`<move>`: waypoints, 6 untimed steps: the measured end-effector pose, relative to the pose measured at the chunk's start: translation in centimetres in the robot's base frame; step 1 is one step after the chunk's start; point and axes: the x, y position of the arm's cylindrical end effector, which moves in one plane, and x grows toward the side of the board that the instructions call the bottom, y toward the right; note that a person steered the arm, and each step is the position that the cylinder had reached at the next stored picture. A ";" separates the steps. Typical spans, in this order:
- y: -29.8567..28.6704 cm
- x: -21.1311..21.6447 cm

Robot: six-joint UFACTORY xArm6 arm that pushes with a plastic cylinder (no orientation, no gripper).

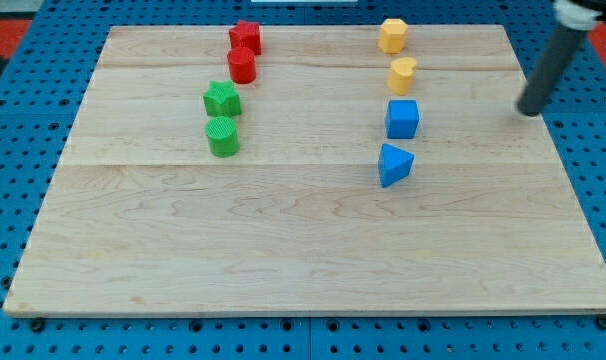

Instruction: Slightly move the blue cube to the center of the board

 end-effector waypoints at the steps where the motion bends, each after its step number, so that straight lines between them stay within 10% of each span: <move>1: -7.0 -0.4; 6: -14.4 0.2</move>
